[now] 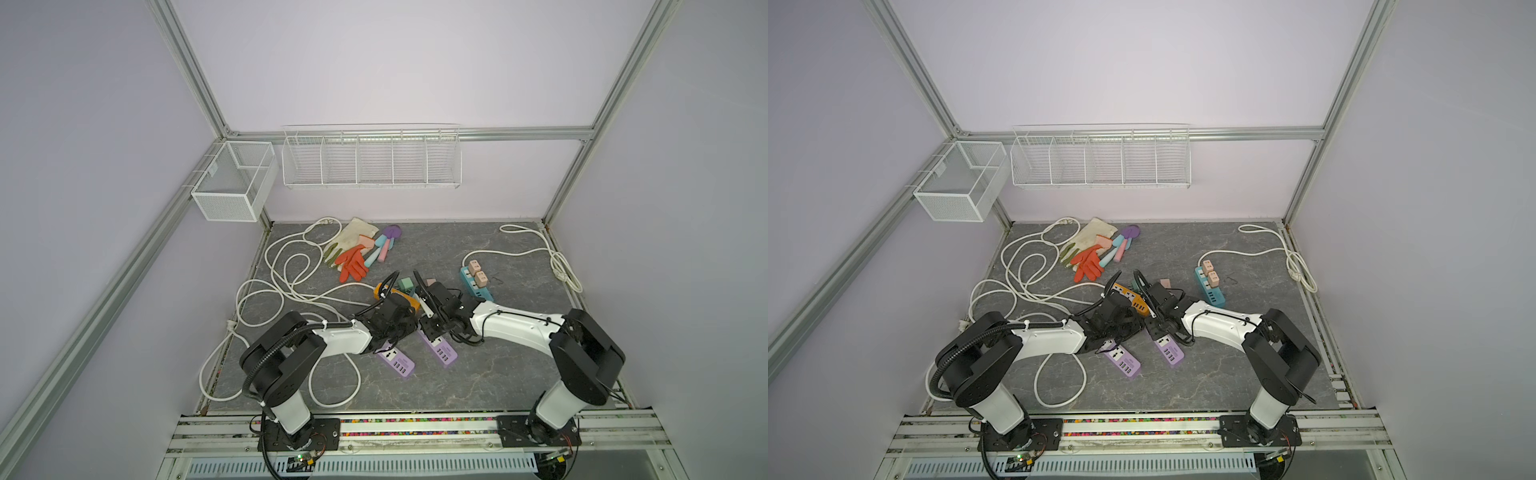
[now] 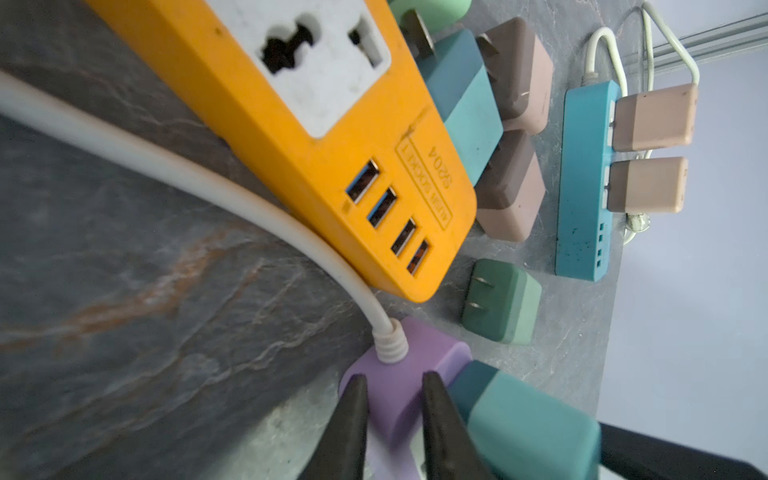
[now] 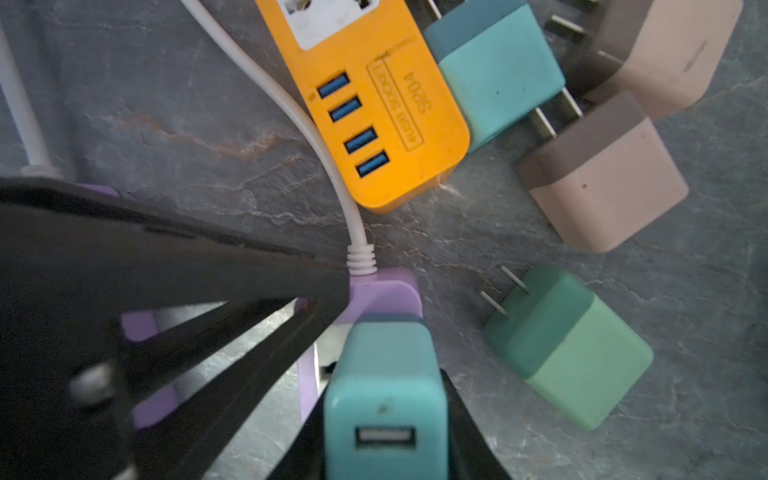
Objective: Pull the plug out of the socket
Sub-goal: 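Close the right gripper on the purple strip's teal plug while the left holds it, then pull the teal plug out with the right gripper while the left holds the strip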
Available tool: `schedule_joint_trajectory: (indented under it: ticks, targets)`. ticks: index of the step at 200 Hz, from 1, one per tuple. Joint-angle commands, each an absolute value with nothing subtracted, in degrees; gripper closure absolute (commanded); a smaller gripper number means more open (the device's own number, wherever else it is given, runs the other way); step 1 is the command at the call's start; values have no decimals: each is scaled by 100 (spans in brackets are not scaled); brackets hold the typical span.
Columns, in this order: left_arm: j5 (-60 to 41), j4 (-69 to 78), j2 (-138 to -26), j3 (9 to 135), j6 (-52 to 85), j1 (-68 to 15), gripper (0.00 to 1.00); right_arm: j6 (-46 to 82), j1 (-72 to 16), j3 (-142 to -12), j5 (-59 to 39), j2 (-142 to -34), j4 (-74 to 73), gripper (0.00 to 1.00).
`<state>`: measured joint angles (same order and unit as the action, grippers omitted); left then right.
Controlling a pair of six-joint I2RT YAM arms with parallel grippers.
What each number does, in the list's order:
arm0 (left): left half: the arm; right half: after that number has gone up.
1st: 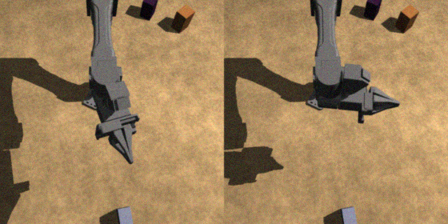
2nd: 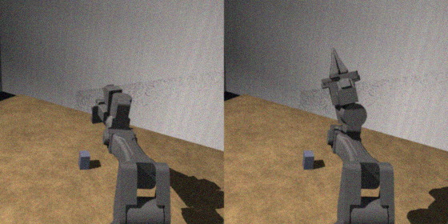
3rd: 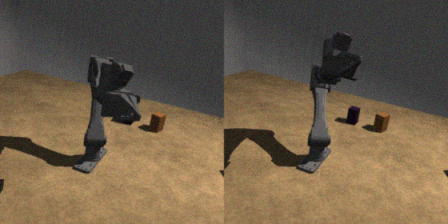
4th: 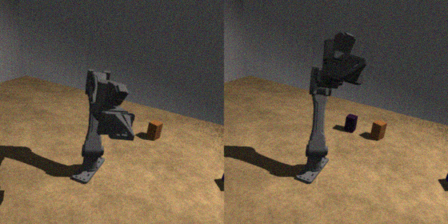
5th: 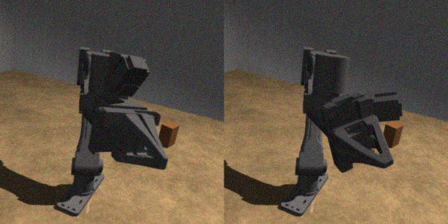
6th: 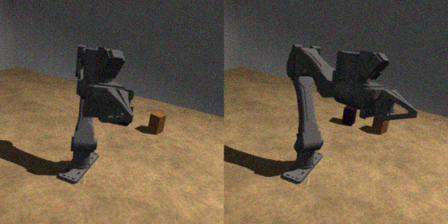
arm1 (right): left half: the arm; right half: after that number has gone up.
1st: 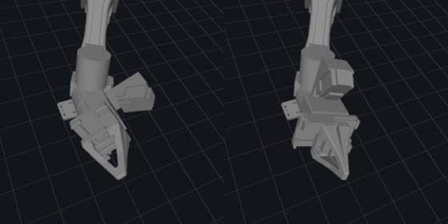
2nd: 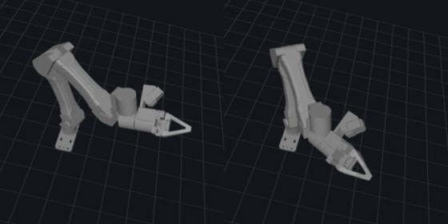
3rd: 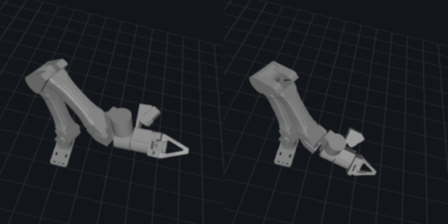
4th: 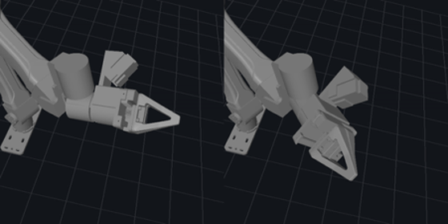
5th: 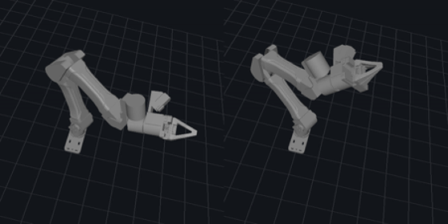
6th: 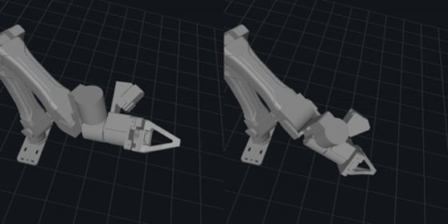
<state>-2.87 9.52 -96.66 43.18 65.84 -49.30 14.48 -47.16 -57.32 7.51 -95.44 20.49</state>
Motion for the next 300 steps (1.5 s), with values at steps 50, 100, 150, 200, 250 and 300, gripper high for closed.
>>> schedule_joint_trajectory:
  ticks: [50,100,150,200,250,300]
  targets:
    - [-528,527,-9372,4162,6636,-4991,72,1450,-4755,-5730,642,-9571,1855,69]
    - [-470,462,-9474,4100,6626,-5021,70,1406,-4746,-5772,628,-9504,1907,72]
    - [-229,-22,-9576,4174,6508,-5027,70,1318,-4754,-5870,563,-9343,1997,73]
    - [-378,-171,-9782,4329,6425,-5053,72,1309,-4770,-5909,559,-9256,1979,76]
    - [-324,-268,-9813,4229,6277,-5106,73,1191,-4914,-5918,873,-9228,2069,78]
    - [-352,-118,-9736,4066,6418,-5105,74,1222,-4789,-5812,908,-8896,2129,79]
